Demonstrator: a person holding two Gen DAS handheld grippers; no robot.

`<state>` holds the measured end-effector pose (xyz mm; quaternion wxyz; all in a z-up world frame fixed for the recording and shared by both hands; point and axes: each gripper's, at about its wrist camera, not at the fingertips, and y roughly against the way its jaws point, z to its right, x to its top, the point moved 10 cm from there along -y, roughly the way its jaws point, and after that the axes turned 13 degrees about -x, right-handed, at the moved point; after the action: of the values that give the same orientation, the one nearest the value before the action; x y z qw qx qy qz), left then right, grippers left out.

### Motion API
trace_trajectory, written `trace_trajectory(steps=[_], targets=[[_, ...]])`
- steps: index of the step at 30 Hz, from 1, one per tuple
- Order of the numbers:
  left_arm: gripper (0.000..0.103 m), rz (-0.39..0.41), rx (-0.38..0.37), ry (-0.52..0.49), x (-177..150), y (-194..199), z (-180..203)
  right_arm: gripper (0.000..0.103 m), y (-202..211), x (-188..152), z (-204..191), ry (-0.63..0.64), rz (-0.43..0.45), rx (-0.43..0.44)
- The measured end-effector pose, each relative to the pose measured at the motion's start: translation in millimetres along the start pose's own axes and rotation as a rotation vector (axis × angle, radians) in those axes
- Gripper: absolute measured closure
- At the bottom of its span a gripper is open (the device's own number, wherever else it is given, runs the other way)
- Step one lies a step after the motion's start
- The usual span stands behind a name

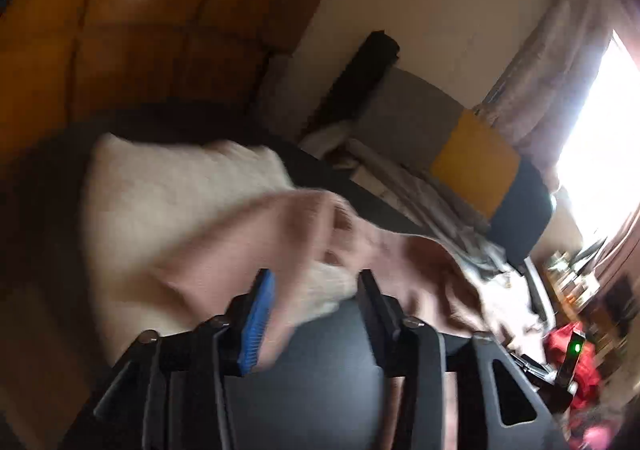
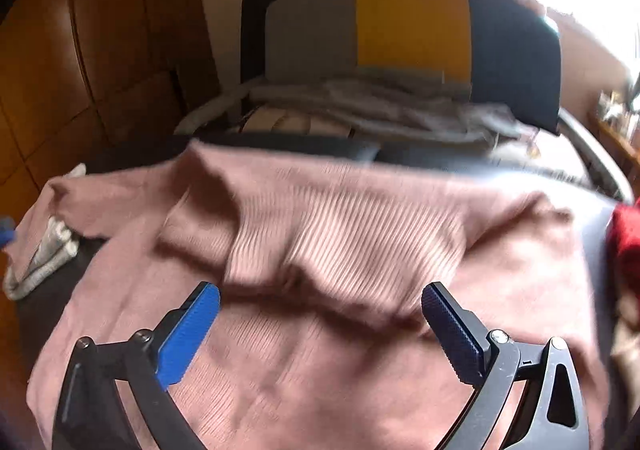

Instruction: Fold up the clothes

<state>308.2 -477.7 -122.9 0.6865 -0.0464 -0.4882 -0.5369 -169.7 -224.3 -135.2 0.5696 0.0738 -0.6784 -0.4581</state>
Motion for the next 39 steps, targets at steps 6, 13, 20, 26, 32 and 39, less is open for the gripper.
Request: trace_trajectory(steps=[6,13,20,26,32,39], targets=[[0.044,-0.083,-0.008,0.164,-35,14,-51,0.000,-15,-14,1,-0.032,-0.082,0.013],[0.044,-0.016,0.140,0.103,-19,-10,-71,0.000,-16,-17,2,-0.033,-0.083,0.014],[0.045,-0.002,0.223,-0.024,-2,-22,-88,0.000,-16,-19,-2,-0.018,-0.089,-0.005],[0.081,-0.097,0.244,-0.116,-8,-33,-85,0.000,-17,-20,-5,-0.003,-0.093,-0.026],[0.098,-0.152,0.081,-0.053,-5,-31,-66,0.000,-16,-21,-7,0.003,-0.094,-0.038],[0.098,-0.101,-0.379,0.200,22,-29,-3,0.000,-16,-19,-6,-0.010,-0.090,-0.031]])
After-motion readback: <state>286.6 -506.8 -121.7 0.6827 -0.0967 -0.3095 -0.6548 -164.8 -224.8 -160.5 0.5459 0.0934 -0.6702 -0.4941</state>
